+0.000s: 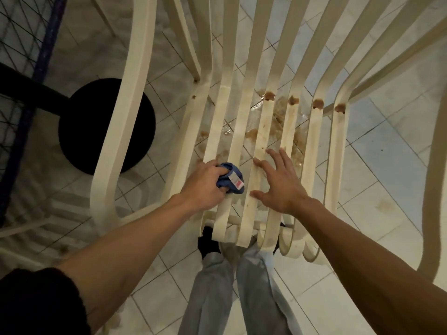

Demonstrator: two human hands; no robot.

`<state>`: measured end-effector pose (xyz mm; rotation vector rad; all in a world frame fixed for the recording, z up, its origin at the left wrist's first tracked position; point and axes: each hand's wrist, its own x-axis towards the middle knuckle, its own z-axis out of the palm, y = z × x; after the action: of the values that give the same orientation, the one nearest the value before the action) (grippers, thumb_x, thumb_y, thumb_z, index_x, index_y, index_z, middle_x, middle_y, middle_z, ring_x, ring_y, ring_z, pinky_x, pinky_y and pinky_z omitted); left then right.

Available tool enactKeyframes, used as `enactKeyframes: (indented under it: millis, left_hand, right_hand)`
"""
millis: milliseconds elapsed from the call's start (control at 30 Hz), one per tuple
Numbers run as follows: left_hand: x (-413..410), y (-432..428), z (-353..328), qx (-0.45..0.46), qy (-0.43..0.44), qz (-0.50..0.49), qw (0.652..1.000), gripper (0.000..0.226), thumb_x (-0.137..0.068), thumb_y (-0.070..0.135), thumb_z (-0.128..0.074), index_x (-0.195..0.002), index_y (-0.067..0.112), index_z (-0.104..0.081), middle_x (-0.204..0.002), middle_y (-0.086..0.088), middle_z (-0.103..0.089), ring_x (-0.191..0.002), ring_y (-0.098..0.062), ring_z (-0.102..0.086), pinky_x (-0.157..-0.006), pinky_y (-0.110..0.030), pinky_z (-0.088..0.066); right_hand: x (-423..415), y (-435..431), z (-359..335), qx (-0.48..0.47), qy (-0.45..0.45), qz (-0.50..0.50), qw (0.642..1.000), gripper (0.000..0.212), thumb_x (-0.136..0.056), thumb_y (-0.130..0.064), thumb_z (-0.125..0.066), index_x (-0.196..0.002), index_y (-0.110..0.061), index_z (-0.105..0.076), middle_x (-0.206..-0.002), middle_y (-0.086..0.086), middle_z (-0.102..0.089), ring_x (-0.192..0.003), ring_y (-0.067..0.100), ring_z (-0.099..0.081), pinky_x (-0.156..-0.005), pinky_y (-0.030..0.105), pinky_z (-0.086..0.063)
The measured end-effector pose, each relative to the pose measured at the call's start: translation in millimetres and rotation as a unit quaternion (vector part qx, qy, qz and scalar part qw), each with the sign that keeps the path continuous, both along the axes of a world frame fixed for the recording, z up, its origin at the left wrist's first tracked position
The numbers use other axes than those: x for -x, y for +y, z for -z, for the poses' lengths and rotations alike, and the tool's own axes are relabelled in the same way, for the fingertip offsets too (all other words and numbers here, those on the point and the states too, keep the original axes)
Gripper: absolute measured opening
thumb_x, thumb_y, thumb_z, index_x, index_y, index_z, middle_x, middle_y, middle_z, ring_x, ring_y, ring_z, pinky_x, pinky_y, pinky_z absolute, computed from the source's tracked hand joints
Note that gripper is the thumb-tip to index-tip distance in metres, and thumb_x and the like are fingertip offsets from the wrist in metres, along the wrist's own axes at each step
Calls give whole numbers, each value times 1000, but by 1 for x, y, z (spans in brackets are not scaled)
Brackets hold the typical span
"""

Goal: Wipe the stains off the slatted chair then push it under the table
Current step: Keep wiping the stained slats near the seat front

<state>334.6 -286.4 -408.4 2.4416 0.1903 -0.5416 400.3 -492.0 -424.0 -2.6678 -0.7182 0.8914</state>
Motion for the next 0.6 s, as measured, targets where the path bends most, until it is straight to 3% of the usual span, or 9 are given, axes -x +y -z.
enactKeyframes:
  millis: [67,200,367,500,600]
  left_hand:
    - [9,-2,-2,2,-1,2,1000,22,-79,12,-70,-102,14,-71,-95,7,-47,-96,-21,-52,-78,-26,-41]
    - [-5,-1,0,-18,-3,6,1000,27,-81,16,-66,-108,20,-70,-106,1,-56,-103,-25,-52,-87,-37,-48]
    - [-31,0,7,-19,-18,-30,999,32,-81,13,-66,-112,17,-69,-95,5,-45,-102,-27,-53,-81,-30,-42]
    - [-6,-2,6,-22,-16,-12,1000,34,-83,15,-66,-117,20,-66,-114,1,-54,-109,-25,-46,-96,-37,-42]
    - [27,0,5,-16,-16,28,999,33,-84,17,-67,-117,22,-65,-118,2,-54,-104,-21,-44,-93,-33,-40]
  right_hand:
    - [2,0,1,-4,-3,7,1000,88,-81,-56,-68,-152,-31,-23,-162,1,-1,-149,27,16,-119,45,1]
    - [2,-1,1,-6,-6,5,1000,87,-81,-57,-67,-152,-31,-23,-162,2,-3,-149,28,14,-120,47,-1]
    - [1,-3,3,-3,-6,-2,1000,87,-81,-58,-66,-152,-31,-22,-163,3,-3,-149,29,14,-121,47,-2]
    - [1,-5,7,-8,-8,-11,1000,89,-82,-60,-65,-153,-31,-20,-163,3,-2,-149,30,15,-120,46,1]
    - [0,-7,9,-15,-11,-15,1000,89,-82,-61,-64,-153,-32,-20,-163,3,-2,-149,30,14,-119,47,2]
